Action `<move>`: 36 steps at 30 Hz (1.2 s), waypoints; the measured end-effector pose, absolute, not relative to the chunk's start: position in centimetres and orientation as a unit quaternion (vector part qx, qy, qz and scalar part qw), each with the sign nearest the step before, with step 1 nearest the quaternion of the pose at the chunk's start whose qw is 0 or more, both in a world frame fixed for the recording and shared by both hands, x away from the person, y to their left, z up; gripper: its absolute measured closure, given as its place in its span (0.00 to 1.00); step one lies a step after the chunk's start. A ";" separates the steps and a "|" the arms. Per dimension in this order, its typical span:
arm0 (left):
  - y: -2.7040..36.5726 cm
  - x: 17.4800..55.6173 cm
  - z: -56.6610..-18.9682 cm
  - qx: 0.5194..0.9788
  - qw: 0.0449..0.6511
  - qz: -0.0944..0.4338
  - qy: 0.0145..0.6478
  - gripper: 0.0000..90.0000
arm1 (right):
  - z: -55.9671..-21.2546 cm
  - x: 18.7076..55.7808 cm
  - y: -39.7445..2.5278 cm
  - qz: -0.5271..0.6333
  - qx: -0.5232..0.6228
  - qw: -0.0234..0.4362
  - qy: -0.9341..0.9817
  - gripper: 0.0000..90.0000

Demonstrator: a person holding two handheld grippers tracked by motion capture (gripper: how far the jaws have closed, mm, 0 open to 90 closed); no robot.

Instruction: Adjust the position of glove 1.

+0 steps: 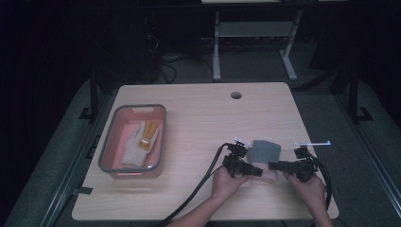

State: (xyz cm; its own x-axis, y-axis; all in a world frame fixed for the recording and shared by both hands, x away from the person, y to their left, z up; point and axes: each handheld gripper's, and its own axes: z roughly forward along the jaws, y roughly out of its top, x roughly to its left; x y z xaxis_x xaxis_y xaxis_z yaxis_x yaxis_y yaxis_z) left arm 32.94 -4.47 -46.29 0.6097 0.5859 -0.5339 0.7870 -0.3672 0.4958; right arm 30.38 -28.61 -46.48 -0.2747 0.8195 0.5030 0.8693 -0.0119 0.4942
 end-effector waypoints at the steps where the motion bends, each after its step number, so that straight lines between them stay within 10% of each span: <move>1: -4.5 33.0 -46.3 0.816 0.374 -0.134 0.420 0.47 | -46.5 30.4 -28.6 -0.379 -0.603 0.033 -0.702 0.50; 36: -2.9 33.7 -47.1 0.768 0.420 -0.198 0.442 0.70 | -47.3 29.2 -28.3 -0.450 -0.589 0.071 -0.668 0.77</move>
State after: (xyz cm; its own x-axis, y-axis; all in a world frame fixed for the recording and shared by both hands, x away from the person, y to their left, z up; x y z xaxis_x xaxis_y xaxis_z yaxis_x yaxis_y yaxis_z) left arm 33.71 -2.87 -47.14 0.5315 0.5118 -0.6749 0.8444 -0.2575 0.4697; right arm 29.25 -28.29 -47.33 -0.2962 0.7231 0.6240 0.8501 -0.0984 0.5174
